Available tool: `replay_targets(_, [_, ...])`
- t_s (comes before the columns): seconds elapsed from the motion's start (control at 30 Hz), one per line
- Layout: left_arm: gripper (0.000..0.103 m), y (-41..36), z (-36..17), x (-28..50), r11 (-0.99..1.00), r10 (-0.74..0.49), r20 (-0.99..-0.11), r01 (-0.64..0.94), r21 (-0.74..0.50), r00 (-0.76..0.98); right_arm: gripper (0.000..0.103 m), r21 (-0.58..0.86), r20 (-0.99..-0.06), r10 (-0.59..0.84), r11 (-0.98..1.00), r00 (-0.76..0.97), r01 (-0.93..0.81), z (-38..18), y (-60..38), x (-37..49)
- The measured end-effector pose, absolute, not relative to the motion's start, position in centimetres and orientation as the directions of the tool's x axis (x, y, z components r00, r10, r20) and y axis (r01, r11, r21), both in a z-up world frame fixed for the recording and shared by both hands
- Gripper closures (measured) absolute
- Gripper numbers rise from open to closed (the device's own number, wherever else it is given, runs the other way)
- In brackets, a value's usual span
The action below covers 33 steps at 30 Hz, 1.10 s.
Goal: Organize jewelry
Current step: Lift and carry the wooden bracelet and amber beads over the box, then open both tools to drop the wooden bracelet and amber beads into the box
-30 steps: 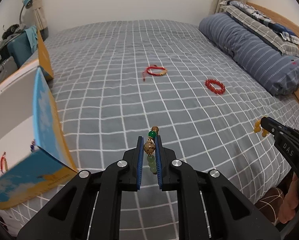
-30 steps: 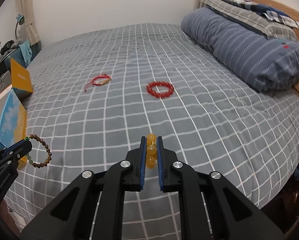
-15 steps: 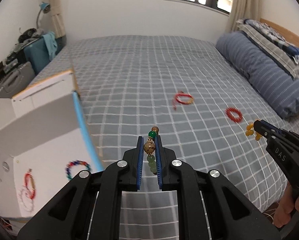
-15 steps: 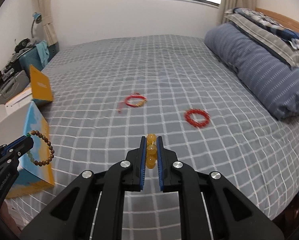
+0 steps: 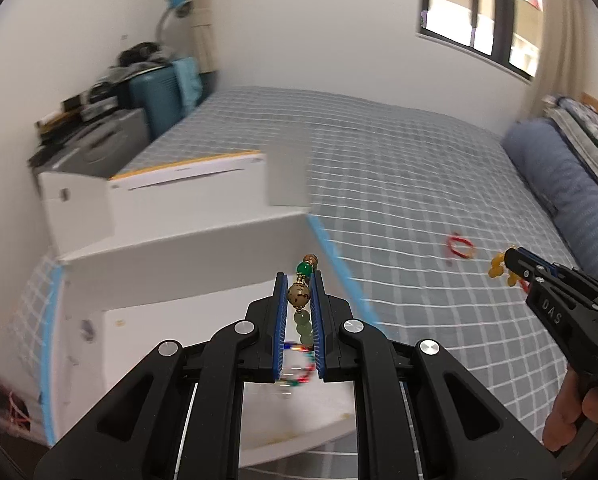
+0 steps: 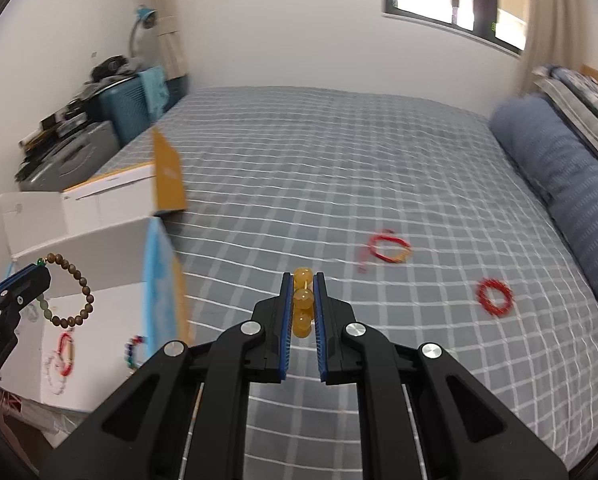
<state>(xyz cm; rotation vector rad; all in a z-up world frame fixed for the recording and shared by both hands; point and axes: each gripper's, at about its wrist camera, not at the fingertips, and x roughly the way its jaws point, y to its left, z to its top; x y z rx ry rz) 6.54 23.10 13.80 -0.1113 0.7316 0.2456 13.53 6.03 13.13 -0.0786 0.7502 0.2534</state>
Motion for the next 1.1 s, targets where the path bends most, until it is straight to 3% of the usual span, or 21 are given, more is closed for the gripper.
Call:
replay_targets(0.57, [0.092, 35.2, 9.2, 1.5, 0.875, 0.328, -0.746, -0.483, 0.009, 0.58, 0.094, 0.013, -0.714, 0.353, 0.87, 0.605, -0.492, 10.7, 20.9, 10.8])
replay_targets(1.1, [0.092, 37.7, 4.7, 1.1, 0.863, 0.322, -0.798, -0.505, 0.025, 0.51, 0.094, 0.001, -0.798, 0.305, 0.862, 0.519, -0.506, 5.2, 23.9, 10.9])
